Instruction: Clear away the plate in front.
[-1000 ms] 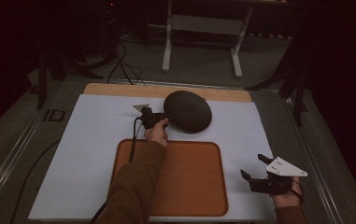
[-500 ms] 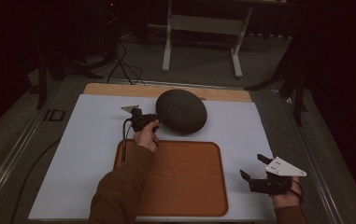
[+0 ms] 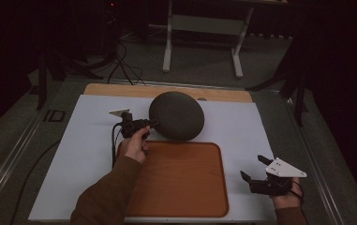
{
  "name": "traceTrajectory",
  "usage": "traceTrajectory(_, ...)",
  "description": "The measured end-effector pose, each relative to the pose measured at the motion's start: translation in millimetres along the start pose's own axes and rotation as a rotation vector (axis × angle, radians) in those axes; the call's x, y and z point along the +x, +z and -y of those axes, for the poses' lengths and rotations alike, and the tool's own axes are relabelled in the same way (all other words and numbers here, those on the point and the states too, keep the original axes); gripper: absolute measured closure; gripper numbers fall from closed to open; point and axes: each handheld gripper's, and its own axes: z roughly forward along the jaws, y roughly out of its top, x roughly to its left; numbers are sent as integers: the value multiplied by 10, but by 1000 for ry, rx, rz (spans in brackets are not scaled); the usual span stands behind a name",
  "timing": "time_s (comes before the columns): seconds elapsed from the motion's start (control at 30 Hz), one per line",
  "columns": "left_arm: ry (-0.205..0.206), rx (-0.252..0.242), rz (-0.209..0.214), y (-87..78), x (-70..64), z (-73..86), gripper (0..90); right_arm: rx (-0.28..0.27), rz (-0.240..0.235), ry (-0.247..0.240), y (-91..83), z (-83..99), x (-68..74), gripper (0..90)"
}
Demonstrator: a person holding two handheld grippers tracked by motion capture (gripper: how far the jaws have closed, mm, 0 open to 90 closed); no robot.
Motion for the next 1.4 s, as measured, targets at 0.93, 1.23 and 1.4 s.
traceTrajectory(0.93, 51, 100, -34, -784, 310, 541, 841, 14, -4, -11, 16, -6, 22, 136)
traceTrajectory(1.23, 53, 167, -53, -893, 439, 721, 833, 18, -1, -12, 17, -5, 24, 136)
traceTrajectory(1.4, 77, 216, -33, -913, 444, 816, 831, 20, -2, -11, 20, -2, 21, 136)
